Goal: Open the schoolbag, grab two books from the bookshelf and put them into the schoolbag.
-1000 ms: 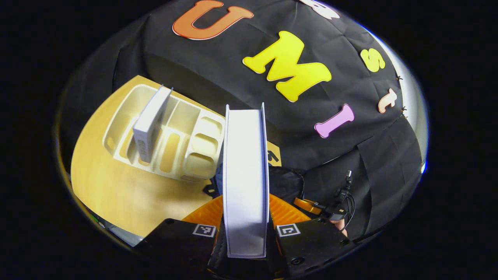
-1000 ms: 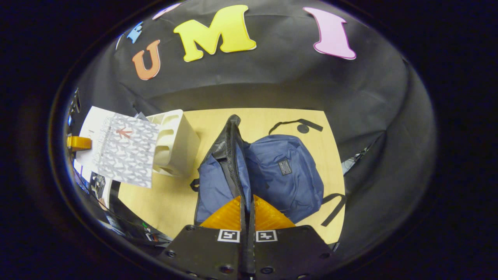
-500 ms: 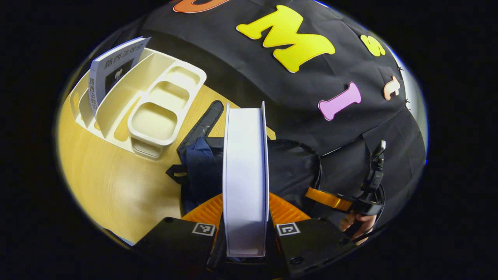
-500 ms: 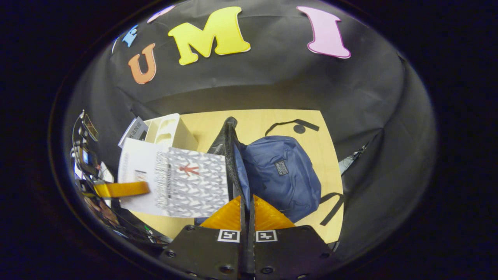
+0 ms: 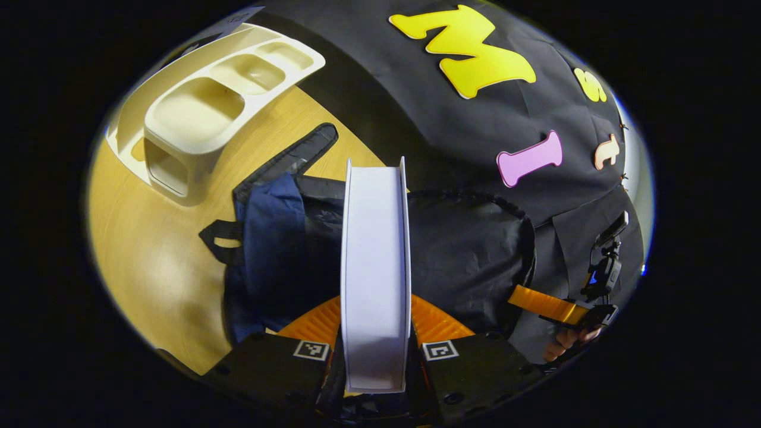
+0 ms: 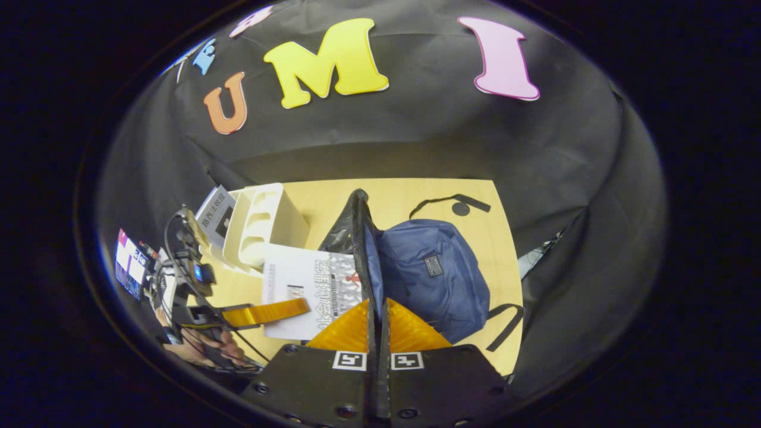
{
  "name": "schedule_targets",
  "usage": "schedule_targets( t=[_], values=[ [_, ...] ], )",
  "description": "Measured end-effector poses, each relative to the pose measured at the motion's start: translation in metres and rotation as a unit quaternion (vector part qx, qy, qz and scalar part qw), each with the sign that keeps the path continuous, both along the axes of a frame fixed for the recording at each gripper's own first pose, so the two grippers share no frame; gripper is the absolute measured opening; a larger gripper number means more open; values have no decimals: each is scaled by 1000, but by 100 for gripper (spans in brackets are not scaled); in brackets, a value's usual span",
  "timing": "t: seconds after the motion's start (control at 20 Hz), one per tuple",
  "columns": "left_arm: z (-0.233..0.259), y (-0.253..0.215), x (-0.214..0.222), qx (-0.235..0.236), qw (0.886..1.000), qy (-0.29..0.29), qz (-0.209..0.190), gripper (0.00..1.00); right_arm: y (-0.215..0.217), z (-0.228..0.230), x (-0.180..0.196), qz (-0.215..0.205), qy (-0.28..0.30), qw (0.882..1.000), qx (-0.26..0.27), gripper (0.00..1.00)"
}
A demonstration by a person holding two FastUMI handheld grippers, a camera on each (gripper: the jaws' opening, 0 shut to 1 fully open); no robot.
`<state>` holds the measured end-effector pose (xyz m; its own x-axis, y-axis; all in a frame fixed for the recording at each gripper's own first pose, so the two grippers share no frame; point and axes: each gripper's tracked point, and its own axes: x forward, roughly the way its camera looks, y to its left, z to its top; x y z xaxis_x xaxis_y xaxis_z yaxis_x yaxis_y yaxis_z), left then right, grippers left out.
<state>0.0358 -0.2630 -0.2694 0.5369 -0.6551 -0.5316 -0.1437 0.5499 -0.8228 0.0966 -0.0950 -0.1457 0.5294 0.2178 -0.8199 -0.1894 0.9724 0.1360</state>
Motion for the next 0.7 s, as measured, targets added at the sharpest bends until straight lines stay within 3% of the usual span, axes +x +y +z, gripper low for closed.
schedule_targets(
  t=[0.5,0.7],
  values=[
    [-60,-62,33,-84,996,0,-14,43,1,1,6,7,4,1000,-10,0],
    [-79,-76,37,-125,992,30,-5,43,1,1,9,5,5,1000,-9,0]
  ],
)
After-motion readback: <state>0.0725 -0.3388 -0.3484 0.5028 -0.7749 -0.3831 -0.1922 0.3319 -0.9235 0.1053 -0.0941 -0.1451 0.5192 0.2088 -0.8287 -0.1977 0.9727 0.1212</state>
